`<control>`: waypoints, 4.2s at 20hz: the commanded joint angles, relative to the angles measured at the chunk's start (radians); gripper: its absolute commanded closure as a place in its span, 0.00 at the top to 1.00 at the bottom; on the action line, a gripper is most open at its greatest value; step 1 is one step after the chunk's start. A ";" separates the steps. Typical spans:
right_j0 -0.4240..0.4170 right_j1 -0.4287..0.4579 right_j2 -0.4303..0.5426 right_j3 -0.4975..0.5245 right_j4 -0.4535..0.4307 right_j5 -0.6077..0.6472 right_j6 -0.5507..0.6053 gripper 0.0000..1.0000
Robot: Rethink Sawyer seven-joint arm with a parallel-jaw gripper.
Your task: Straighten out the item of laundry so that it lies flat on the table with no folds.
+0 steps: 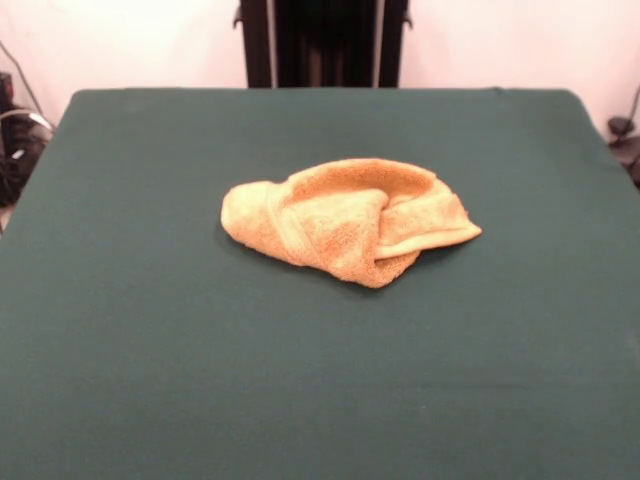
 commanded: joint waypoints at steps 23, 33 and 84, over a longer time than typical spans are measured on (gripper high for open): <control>-0.114 0.251 0.064 0.036 0.012 0.046 0.139 1.00; -0.150 0.430 0.074 -0.040 0.014 -0.060 0.169 1.00; -0.185 0.509 0.105 -0.122 0.030 -0.050 0.123 1.00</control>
